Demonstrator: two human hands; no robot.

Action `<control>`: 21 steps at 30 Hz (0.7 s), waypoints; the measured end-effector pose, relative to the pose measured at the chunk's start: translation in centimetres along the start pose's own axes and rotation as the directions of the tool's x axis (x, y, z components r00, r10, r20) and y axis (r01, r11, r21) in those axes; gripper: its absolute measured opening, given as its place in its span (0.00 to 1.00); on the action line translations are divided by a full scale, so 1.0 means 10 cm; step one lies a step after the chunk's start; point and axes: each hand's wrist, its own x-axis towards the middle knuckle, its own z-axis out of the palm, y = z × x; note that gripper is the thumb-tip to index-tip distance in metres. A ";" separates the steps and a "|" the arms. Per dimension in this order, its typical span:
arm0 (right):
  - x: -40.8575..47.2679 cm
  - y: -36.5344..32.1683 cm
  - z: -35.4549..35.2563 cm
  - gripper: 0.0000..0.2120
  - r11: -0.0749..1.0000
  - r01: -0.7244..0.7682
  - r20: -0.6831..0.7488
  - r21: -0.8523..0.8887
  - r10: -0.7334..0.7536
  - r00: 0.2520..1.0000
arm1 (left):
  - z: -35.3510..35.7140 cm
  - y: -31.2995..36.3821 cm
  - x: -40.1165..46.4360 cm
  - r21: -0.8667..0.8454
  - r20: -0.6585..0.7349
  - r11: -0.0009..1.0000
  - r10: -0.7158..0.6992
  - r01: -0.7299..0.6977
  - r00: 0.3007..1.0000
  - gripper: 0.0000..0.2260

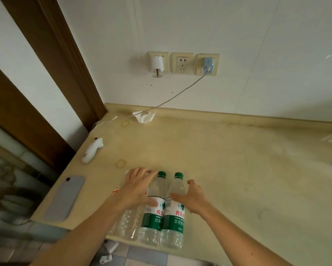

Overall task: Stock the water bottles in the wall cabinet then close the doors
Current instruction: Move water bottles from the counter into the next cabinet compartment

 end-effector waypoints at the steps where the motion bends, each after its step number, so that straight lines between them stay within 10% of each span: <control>1: 0.00 0.04 0.00 0.49 1.000 -0.009 -0.002 0.000 0.009 1.000 | 0.03 0.02 0.00 0.002 -0.022 1.000 0.005 -0.005 1.000 0.50; 6: -0.03 0.32 -0.24 0.42 0.999 -0.040 -0.040 0.035 0.042 0.998 | 0.18 0.25 -0.02 0.055 -0.126 0.995 0.084 -0.077 0.989 0.50; 12: -0.11 0.62 -0.49 0.37 0.989 -0.070 -0.111 0.127 0.085 0.990 | 0.30 0.63 0.10 -0.329 -0.283 0.944 -0.100 0.001 0.954 0.35; 21: -0.10 0.72 -0.51 0.40 0.981 -0.142 -0.135 0.131 0.160 0.978 | 0.52 0.93 0.36 -0.471 0.084 0.793 -0.396 0.387 0.914 0.42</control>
